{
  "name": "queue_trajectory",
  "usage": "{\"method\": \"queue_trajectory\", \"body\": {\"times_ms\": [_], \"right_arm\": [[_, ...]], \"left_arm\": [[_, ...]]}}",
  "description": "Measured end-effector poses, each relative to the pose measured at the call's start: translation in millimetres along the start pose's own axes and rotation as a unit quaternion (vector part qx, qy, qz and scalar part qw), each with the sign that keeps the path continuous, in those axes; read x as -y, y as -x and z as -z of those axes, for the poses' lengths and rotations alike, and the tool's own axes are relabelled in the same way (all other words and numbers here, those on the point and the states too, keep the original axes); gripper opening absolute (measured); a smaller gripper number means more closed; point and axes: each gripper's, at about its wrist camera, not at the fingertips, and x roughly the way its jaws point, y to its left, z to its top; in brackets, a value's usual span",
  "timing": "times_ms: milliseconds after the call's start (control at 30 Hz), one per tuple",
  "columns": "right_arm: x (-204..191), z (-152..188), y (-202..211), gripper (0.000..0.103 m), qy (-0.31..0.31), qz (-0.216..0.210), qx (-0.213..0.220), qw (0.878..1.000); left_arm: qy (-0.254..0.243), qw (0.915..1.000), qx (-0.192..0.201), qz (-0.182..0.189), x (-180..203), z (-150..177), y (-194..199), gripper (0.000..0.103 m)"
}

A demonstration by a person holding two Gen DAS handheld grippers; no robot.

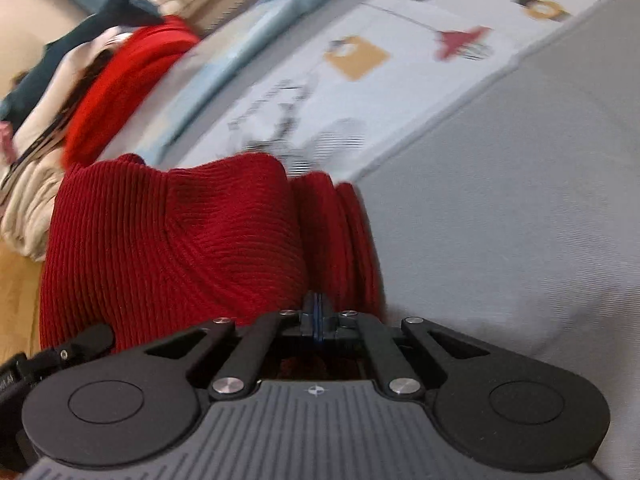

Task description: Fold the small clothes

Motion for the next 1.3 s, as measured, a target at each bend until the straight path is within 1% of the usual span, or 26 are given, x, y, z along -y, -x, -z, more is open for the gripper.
{"method": "queue_trajectory", "body": {"times_ms": [100, 233, 267, 300, 333, 367, 400, 433, 500, 567, 633, 733, 833, 900, 1000, 1100, 1167, 1233, 1300], "right_arm": [[-27, 2, -9, 0.002, 0.014, -0.022, 0.008, 1.000], [-60, 10, -14, 0.002, 0.043, -0.037, 0.021, 0.998], [-68, 11, -15, 0.003, 0.054, -0.038, 0.025, 0.998], [-74, 12, -16, 0.006, 0.062, -0.042, 0.025, 0.997], [-80, 13, -17, 0.016, 0.068, -0.044, 0.024, 0.996], [-83, 16, -18, 0.025, 0.073, -0.047, 0.020, 0.996], [-88, 17, -19, 0.043, 0.079, -0.049, 0.018, 0.996], [-93, 18, -20, 0.050, 0.087, -0.050, 0.017, 0.995], [-103, 24, -24, 0.050, 0.106, -0.042, 0.012, 0.993], [-110, 28, -30, 0.050, 0.118, -0.035, 0.002, 0.992], [-114, 30, -35, 0.050, 0.123, -0.034, -0.008, 0.992], [-121, 37, -38, 0.051, 0.141, -0.032, -0.024, 0.989], [-128, 45, -44, 0.051, 0.166, -0.019, -0.040, 0.985], [-131, 47, -47, 0.051, 0.179, -0.006, -0.040, 0.983], [-134, 48, -41, 0.051, 0.192, 0.003, -0.024, 0.981], [-134, 47, -35, 0.051, 0.184, -0.014, -0.018, 0.983], [-134, 47, -34, 0.051, 0.183, -0.023, -0.022, 0.983], [-135, 47, -33, 0.051, 0.177, -0.032, -0.026, 0.983], [-135, 44, -29, 0.051, 0.165, -0.040, -0.013, 0.985]], "left_arm": [[0.011, 0.9994, 0.006, -0.031, -34, -11, 17, 0.067], [0.058, 0.9960, 0.000, -0.069, -79, -19, 29, 0.070], [0.062, 0.9951, 0.000, -0.077, -88, -19, 32, 0.071], [0.065, 0.9938, 0.000, -0.090, -94, -20, 34, 0.073], [0.067, 0.9925, -0.003, -0.102, -100, -21, 32, 0.076], [0.069, 0.9907, -0.006, -0.116, -103, -21, 32, 0.076], [0.073, 0.9880, -0.011, -0.136, -107, -21, 31, 0.076], [0.075, 0.9857, -0.009, -0.151, -109, -20, 33, 0.075], [0.075, 0.9826, 0.014, -0.169, -114, -18, 40, 0.075], [0.063, 0.9848, 0.045, -0.156, -112, -21, 53, 0.075], [0.042, 0.9868, 0.055, -0.146, -108, -20, 61, 0.076], [0.022, 0.9876, 0.049, -0.147, -105, -21, 65, 0.077], [0.028, 0.9879, 0.048, -0.145, -115, -20, 73, 0.077], [0.034, 0.9878, 0.052, -0.143, -117, -19, 81, 0.077], [0.036, 0.9880, 0.058, -0.139, -123, -18, 90, 0.076], [0.027, 0.9882, 0.061, -0.138, -125, -14, 97, 0.074], [0.016, 0.9889, 0.055, -0.137, -125, -11, 98, 0.073], [0.001, 0.9882, 0.047, -0.146, -124, -7, 96, 0.073], [-0.007, 0.9878, 0.042, -0.150, -124, -3, 96, 0.073]]}}
